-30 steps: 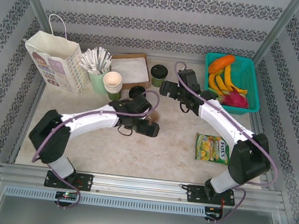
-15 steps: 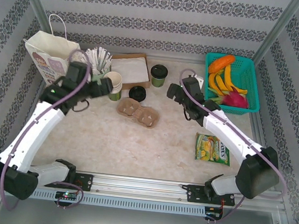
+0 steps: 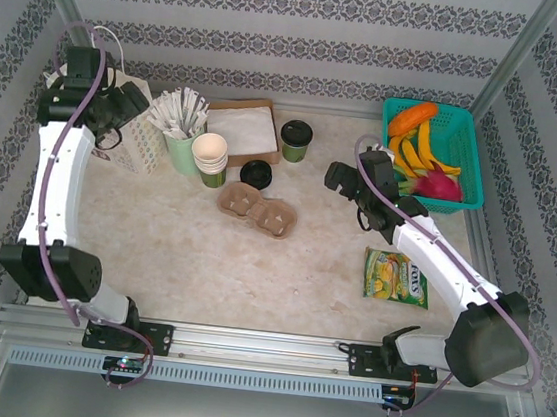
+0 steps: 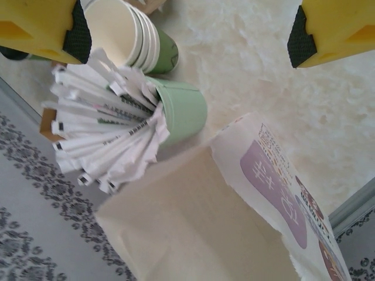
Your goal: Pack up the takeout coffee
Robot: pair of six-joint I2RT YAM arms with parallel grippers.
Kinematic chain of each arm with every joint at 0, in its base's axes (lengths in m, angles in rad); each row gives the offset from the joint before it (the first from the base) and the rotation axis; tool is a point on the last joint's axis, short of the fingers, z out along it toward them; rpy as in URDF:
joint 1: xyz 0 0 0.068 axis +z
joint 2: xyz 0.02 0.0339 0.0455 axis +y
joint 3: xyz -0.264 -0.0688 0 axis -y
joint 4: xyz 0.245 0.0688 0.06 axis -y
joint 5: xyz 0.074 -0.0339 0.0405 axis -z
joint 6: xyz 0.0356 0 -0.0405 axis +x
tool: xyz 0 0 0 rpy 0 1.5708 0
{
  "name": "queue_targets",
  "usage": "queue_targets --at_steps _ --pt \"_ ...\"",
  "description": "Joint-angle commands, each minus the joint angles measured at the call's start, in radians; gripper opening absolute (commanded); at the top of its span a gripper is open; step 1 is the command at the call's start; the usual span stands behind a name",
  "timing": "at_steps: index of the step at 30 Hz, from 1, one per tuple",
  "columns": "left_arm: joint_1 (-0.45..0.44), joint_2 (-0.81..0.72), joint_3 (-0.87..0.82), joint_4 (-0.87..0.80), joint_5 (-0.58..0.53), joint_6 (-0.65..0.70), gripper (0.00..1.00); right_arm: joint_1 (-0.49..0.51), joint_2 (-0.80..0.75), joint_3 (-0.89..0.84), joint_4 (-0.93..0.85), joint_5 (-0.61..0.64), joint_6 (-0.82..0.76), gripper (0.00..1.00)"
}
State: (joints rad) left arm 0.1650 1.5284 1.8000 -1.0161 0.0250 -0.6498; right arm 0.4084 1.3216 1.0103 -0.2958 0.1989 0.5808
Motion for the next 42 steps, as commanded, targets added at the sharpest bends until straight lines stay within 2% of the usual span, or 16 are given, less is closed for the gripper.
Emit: queue_targets --at_steps 1,5,8,15,21,24,28,32,38,42 --pt "0.035 0.041 0.055 -0.036 -0.042 -0.074 0.86 0.004 -0.028 -0.001 0.0 -0.045 -0.042 0.98" --pt "0.045 0.119 0.125 -0.037 -0.123 -0.118 0.8 0.009 -0.043 -0.027 0.01 -0.053 -0.044 0.98" --pt "0.053 0.191 0.183 -0.05 -0.137 -0.143 0.76 0.009 -0.05 -0.039 0.006 -0.07 -0.043 0.98" --pt "0.062 0.366 0.37 -0.174 -0.218 -0.176 0.63 0.017 -0.045 -0.04 -0.016 -0.092 -0.047 0.98" --pt "0.062 0.401 0.357 -0.156 -0.18 -0.173 0.47 0.02 -0.049 -0.046 -0.019 -0.09 -0.049 0.98" --pt "0.063 0.402 0.355 -0.166 -0.175 -0.158 0.33 0.023 -0.05 -0.047 -0.018 -0.091 -0.049 0.98" --pt "0.062 0.359 0.343 -0.175 -0.211 -0.127 0.13 0.027 -0.053 -0.051 -0.016 -0.093 -0.049 0.98" --pt "0.062 0.287 0.297 -0.186 -0.246 -0.06 0.01 0.029 -0.046 -0.051 -0.015 -0.097 -0.048 0.98" --pt "0.064 0.113 0.144 -0.212 -0.244 0.039 0.0 0.036 -0.004 -0.005 -0.073 -0.131 -0.014 0.98" --pt "0.064 -0.036 0.001 -0.227 -0.232 0.08 0.0 0.084 0.033 0.013 -0.109 -0.128 0.043 0.98"
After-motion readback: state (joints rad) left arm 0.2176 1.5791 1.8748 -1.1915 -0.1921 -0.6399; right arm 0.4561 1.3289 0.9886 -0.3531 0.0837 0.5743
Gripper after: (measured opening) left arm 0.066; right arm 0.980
